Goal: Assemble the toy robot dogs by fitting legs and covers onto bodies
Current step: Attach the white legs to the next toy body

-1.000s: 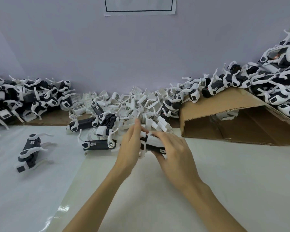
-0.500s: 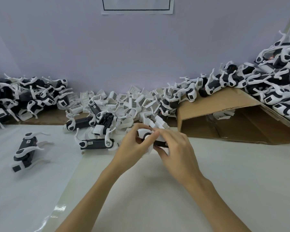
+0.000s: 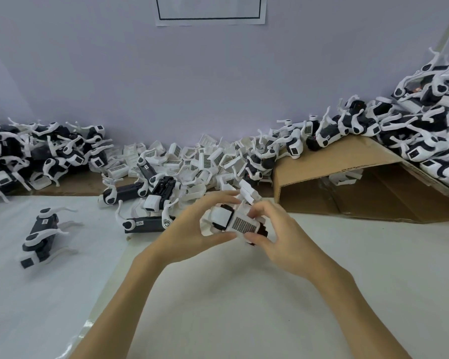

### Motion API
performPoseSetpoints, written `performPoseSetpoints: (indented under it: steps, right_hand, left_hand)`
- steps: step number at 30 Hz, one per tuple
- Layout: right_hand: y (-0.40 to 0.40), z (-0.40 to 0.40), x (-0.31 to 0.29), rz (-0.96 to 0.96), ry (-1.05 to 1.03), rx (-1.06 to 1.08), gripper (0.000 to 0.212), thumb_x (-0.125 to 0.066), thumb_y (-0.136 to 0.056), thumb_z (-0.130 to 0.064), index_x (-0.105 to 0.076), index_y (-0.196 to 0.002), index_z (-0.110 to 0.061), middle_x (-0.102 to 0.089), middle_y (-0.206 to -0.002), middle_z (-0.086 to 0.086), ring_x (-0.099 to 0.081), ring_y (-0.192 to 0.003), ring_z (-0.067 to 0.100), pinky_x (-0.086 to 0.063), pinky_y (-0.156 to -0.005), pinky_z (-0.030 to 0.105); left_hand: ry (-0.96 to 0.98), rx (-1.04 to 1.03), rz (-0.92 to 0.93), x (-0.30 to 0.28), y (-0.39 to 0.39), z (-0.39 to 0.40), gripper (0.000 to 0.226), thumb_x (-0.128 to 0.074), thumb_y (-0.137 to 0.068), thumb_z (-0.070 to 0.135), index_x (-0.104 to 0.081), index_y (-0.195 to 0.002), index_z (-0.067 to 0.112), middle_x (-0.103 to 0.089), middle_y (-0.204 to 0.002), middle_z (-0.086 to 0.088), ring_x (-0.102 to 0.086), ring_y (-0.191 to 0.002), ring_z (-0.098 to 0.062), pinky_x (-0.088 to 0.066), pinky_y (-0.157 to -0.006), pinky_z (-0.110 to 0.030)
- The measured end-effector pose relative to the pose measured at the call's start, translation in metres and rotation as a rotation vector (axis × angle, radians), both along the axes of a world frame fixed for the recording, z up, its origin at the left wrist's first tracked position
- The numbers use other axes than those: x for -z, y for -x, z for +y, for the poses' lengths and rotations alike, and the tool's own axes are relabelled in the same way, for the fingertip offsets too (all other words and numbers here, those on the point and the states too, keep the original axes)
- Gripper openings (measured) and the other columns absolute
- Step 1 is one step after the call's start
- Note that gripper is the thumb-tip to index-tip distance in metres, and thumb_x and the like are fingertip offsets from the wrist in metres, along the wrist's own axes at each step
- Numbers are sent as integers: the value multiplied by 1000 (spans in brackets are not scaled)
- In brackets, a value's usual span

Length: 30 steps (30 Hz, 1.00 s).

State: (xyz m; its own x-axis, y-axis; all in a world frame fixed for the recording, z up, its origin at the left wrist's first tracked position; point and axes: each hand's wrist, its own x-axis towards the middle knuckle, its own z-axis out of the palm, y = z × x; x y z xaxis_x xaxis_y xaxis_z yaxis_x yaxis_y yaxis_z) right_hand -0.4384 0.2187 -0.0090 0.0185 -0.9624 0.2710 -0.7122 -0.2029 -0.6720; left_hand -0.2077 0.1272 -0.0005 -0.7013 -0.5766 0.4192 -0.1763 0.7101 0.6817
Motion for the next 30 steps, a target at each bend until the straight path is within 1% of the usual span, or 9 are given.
performPoseSetpoints:
  steps: [2, 4, 9, 12, 18, 21, 25, 28, 30]
  right_hand:
    - [-1, 0, 0, -42, 6, 25, 43, -81, -90, -33, -50, -115, -47, -56, -121, -19, -49, -117, -11, -41, -85, 6]
    - [-3, 0, 1, -46, 70, 39, 54, -86, -84, -32, -53, -124, -48, -57, -116, -20, -52, -114, -3, -43, -88, 12]
    - [-10, 0, -1, 121, 256, 24, 44, -83, -89, -32, -68, -129, -22, -62, -122, -10, -55, -121, 14, -40, -107, 37]
    - [-12, -1, -3, 155, 224, 4, 42, -70, -99, -35, -64, -137, -20, -63, -129, -8, -53, -126, 12, -37, -111, 39]
    - [-10, 0, 2, 36, 122, 25, 25, -69, -99, -32, -68, -124, -29, -65, -118, -20, -55, -115, 3, -47, -100, 29]
    - [-9, 2, -5, -243, 37, 45, 17, -68, -100, -39, -73, -115, -32, -73, -112, -17, -68, -105, 5, -55, -90, 25]
    - [37, -19, -64, -732, 128, 130, 29, -65, -102, -35, -75, -113, -11, -78, -104, 6, -75, -97, 26, -63, -78, 34]
    - [104, -33, -141, -1453, 416, 141, 42, -57, -106, -34, -60, -139, -7, -67, -134, 13, -66, -123, 24, -61, -91, 42]
    - [135, -34, -173, -1552, 449, 120, 74, -57, -102, -55, -34, -161, -17, -37, -166, 12, -38, -152, 29, -48, -109, 61]
  left_hand:
    - [6, -15, 2, 1, 3, 1, 69, -85, -92, 26, -51, -152, 32, -42, -163, 20, -34, -156, -6, -32, -122, -19]
    - [-20, -60, 25, 6, 8, 3, 73, -86, -89, 33, -49, -152, 33, -49, -156, 19, -43, -150, -9, -36, -118, -19]
    - [-81, -218, 119, 8, 13, 6, 52, -81, -83, 49, -65, -129, 31, -68, -124, 28, -62, -124, 2, -42, -97, -7]
    - [-76, -249, 197, 6, 11, 4, 44, -83, -83, 44, -70, -123, 29, -74, -116, 20, -69, -115, -7, -50, -94, -16]
    - [-66, -268, 161, 9, 14, 5, 49, -81, -80, 56, -70, -125, 37, -73, -119, 22, -66, -121, -5, -50, -99, -22]
    - [-15, -332, 174, 13, 12, 3, 50, -66, -96, 62, -58, -139, 37, -65, -133, 22, -58, -132, -7, -42, -107, -26]
    - [149, -496, 231, 14, -1, -8, 42, -49, -102, 60, -56, -134, 34, -57, -130, 29, -53, -125, -3, -40, -104, -28]
    - [263, -576, 233, 13, -2, -14, 31, -53, -108, 48, -62, -127, 25, -57, -115, 23, -52, -117, -11, -40, -99, -30]
    - [374, -634, 195, 13, -1, -14, 27, -56, -108, 37, -64, -124, 16, -56, -118, 12, -51, -117, -18, -42, -100, -38]
